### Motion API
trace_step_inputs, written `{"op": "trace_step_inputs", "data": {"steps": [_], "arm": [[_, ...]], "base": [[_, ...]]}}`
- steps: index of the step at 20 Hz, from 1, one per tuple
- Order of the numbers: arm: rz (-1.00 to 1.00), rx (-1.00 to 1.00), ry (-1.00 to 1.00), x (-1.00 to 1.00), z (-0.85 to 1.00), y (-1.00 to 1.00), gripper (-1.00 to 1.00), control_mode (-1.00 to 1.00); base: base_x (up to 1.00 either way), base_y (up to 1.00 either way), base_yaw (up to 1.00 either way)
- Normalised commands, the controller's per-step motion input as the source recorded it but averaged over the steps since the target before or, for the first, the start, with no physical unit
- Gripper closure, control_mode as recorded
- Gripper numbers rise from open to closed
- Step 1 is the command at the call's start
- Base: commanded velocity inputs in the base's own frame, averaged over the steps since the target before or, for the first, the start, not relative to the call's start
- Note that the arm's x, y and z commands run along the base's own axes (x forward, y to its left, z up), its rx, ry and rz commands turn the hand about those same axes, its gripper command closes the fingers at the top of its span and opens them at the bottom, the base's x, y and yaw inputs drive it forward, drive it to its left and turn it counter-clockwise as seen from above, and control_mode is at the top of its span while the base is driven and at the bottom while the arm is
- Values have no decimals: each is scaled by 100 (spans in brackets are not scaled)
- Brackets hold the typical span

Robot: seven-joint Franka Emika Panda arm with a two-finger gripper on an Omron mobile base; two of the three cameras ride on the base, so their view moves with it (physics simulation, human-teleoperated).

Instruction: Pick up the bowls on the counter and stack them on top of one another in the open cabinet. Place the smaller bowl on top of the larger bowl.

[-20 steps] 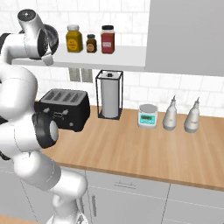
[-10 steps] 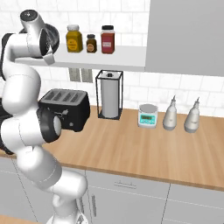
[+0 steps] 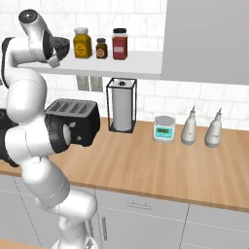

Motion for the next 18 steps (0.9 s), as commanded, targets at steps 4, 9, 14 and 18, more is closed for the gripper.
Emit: {"op": "trace_step_inputs", "data": {"steps": [4,9,14,18], "arm": [[0,4,-4,0,31,0,-100,-100],[0,10,-3,-30,22,0,-100,-100],[0,9,-9,-92,6,-1,-100,-100],[-1,3,-21,-100,-1,0,-100,-100]], "base": [[0,0,0],[0,0,0],[0,0,0],[0,0,0]]}}
